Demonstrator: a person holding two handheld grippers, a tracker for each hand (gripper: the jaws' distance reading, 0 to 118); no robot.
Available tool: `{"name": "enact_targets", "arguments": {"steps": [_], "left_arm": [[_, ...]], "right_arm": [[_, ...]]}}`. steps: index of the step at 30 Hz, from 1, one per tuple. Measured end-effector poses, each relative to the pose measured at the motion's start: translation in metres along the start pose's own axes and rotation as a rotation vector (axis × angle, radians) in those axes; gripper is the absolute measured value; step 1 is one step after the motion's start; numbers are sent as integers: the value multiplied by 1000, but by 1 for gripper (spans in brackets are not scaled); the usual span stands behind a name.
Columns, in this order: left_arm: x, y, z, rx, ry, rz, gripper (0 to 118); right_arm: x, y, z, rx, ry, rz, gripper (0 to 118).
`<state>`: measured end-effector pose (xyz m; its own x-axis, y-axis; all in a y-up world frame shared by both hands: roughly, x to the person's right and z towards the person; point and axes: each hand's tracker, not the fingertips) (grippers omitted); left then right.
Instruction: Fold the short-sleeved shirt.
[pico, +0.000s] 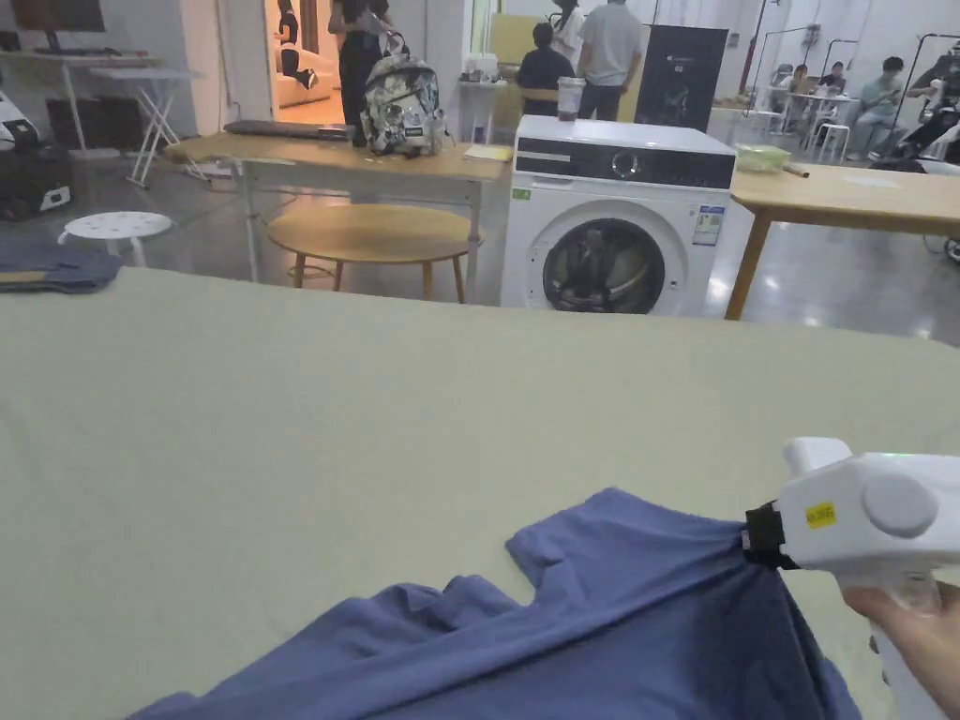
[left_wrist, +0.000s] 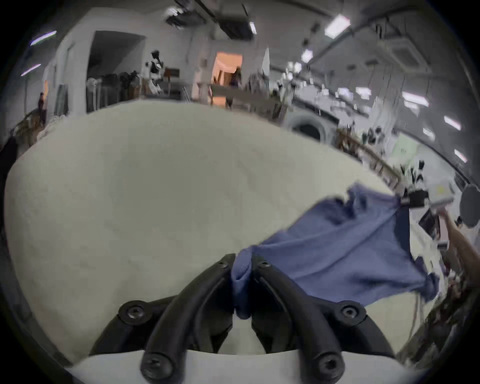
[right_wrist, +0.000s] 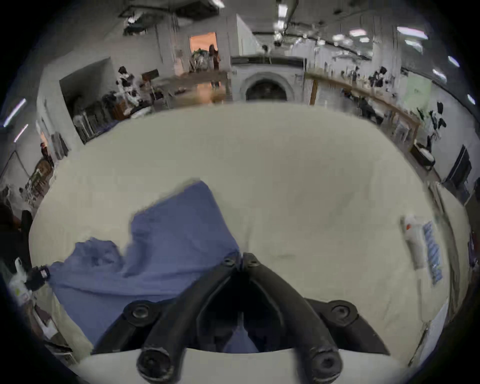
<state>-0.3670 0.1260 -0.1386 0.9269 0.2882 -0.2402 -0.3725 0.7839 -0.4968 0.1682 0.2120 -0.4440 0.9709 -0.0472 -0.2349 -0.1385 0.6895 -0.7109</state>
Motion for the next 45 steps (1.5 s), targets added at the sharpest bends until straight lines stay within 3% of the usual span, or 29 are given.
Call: {"name": "enact_targets", "arguments": {"steps": [4,7,14,18,22,29,37,41,45], "left_arm": [[24,46,45,169,-108,4,5],[49,94,75,254,-167,-84,5],[99,239,111,472,-172,-209,3],[119,327,116,502,-163,-220,2],[149,399,118,528,-154,-195,2],[176,483,115,577,-93,-180,2],[191,500,98,601,-29,-228,2],[193,497,79,582,-27,-228,2],[171,501,45,549,-39,-207,2]], "right_arm": [[-8,23,101,202,-24,100,0],[-11,48,177,324,-20,104,0],[-1,110,314,618,-145,51,0],[10,171,335,672,-166,36,0],[-13,216,352,722,-247,34,0],[-14,314,348,775,-284,-28,0],[-25,356,322,794,-314,8,0],[-23,356,321,793,-285,-18,0],[-17,363,290,777,-262,19,0]]}}
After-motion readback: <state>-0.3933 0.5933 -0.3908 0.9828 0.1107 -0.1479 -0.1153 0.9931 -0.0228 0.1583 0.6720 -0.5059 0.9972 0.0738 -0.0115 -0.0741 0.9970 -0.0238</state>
